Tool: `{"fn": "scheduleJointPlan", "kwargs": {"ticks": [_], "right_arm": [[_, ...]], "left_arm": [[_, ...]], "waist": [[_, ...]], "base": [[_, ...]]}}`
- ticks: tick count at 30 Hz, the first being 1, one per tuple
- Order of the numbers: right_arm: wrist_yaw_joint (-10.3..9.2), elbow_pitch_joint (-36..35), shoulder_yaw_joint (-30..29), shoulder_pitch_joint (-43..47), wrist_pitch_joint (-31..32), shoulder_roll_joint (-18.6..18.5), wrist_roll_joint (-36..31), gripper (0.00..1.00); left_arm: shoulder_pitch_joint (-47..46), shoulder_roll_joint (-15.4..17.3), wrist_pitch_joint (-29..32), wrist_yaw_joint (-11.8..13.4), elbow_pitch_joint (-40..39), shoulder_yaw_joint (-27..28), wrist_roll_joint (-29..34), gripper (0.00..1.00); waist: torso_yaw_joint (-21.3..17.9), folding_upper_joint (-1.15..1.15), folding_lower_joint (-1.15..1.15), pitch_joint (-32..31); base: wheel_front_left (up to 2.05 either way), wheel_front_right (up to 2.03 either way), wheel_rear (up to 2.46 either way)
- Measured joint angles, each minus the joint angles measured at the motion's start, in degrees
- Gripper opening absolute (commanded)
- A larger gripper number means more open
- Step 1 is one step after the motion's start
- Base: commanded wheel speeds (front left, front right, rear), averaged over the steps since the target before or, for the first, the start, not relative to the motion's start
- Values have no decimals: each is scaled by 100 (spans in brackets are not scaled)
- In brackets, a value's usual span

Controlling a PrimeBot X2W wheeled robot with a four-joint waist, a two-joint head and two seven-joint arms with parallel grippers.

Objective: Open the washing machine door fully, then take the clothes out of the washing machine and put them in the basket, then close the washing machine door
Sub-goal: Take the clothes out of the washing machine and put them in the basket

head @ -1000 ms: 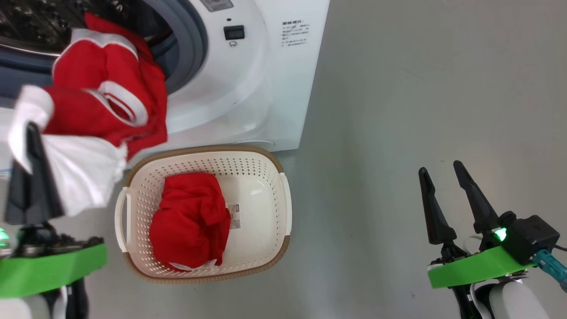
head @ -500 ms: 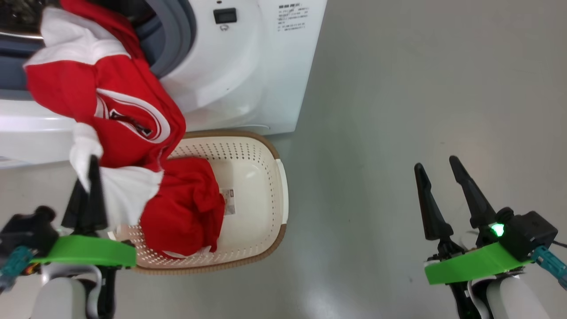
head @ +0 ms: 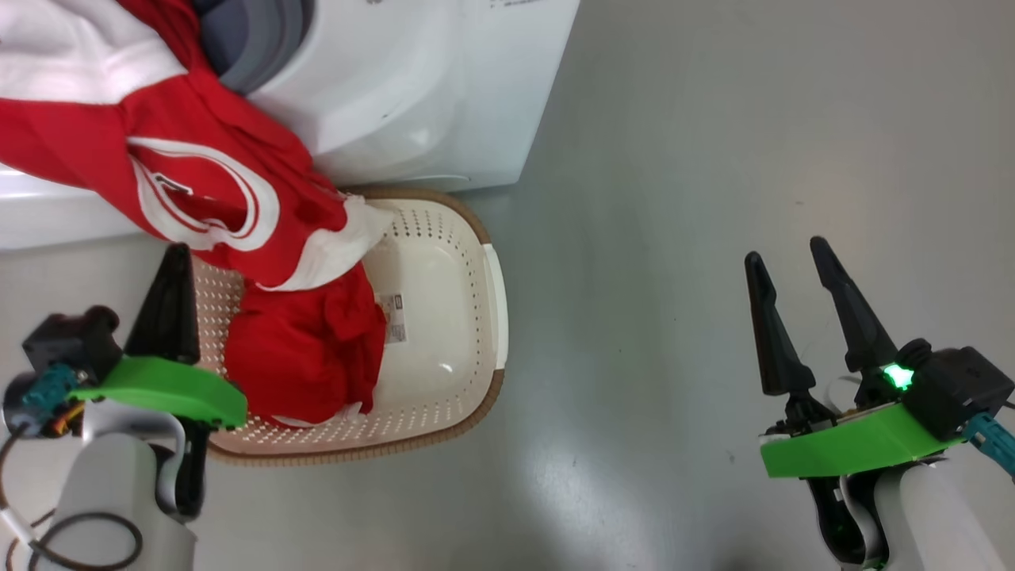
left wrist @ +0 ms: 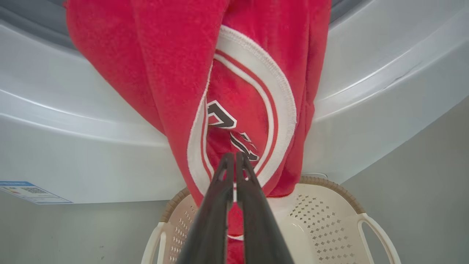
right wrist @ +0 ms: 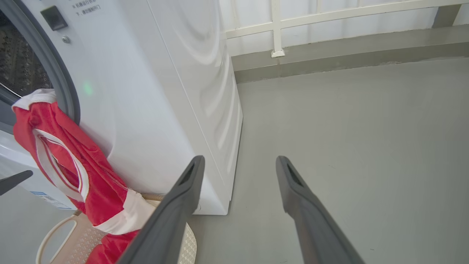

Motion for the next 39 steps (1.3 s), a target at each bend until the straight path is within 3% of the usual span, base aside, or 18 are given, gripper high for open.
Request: {"fn": "scheduleJointPlan", "kwargs": {"ticks": [9,15,17,21,22,24,25,39], "right_arm": [[0,-16,0,-76,0,-2,-3,100],[0,-15,0,-77,0,-2,-12,100],[0,-12,0,-77,0,-2,-19,100],[0,-11,-7,-77,0,-3,-21,100],[0,-11,-8,-77,0,-4,-26,100],[0,-11,-13,-76,0,-4,-26,100],[0,-11,-15,-76,0,-5,-27,100],[0,10,-33,-65,0,-25,-104,100]], "left_arm": [[-180,37,0,0,79,-18,0,3],[-180,36,0,0,60,-47,0,9],[-179,35,0,0,34,-65,0,26],[-175,31,0,0,-113,-119,0,49],[-171,32,0,0,-152,-124,0,73],[-159,33,0,0,-233,-130,0,95],[-149,34,0,0,-276,-131,0,100],[534,36,0,0,-960,-4,-44,100]], "waist": [[44,0,0,156],[86,0,0,129],[102,0,0,113],[138,0,0,76],[147,0,0,68],[166,0,0,54],[175,0,1,46],[273,0,0,-113]], "base": [[0,0,0],[0,0,0],[0,0,0],[0,0,0],[0,0,0],[0,0,0],[0,0,0],[0,0,0]]}}
